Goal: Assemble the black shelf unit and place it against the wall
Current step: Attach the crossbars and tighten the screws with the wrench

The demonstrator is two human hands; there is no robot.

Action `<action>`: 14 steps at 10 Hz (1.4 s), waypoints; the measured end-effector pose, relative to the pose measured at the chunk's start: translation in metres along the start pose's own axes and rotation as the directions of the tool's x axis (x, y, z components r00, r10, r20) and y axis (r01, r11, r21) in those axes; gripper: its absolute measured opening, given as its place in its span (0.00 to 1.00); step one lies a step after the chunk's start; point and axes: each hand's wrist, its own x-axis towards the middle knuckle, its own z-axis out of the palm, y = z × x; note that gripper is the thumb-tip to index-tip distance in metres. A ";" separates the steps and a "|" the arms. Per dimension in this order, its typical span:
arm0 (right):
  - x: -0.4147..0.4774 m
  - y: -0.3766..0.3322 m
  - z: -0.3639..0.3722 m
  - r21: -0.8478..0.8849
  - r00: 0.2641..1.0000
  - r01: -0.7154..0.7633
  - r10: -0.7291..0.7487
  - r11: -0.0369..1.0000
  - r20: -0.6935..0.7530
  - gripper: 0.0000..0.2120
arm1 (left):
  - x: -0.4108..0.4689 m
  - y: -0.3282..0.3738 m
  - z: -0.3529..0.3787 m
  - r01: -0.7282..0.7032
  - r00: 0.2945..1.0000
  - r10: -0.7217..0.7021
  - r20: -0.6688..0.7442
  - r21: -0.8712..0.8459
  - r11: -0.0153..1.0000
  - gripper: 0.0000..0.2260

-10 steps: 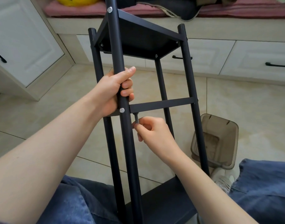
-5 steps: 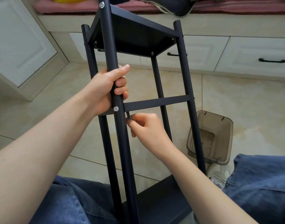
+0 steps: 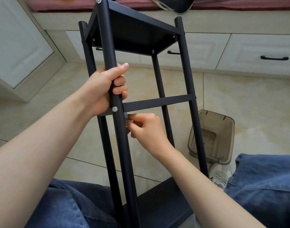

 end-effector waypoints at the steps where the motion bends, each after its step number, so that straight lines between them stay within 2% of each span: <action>1: 0.000 0.009 0.008 0.035 0.998 0.055 -0.054 0.998 -0.037 0.09 | 0.000 0.000 0.001 -0.002 1.000 0.002 0.001 0.002 1.000 0.14; 2: -0.001 0.015 0.017 0.088 0.989 0.110 -0.100 0.990 -0.107 0.10 | 0.000 0.000 0.002 -0.001 1.000 0.001 0.000 0.000 1.000 0.14; 5: 0.005 0.032 0.035 0.017 0.962 0.168 -0.160 0.986 -0.223 0.14 | -0.001 0.000 0.003 0.002 1.000 -0.002 0.015 0.007 1.000 0.14; 6: 0.002 0.030 0.027 -0.003 0.966 0.159 -0.156 0.987 -0.206 0.13 | -0.001 0.000 0.004 0.002 1.000 -0.002 0.019 0.009 1.000 0.14; 8: -0.011 0.023 0.008 0.071 0.989 0.013 -0.003 0.997 -0.148 0.12 | -0.001 0.000 0.005 -0.003 1.000 0.003 0.019 0.020 1.000 0.14; 10: -0.009 0.010 0.002 -0.030 0.995 0.020 -0.022 0.999 -0.095 0.15 | -0.002 0.000 0.006 -0.004 1.000 0.004 0.018 0.025 1.000 0.14; 14: -0.002 0.014 0.004 -0.009 0.991 0.106 -0.107 0.994 -0.082 0.12 | -0.002 0.000 0.006 -0.005 1.000 0.005 0.027 0.016 1.000 0.14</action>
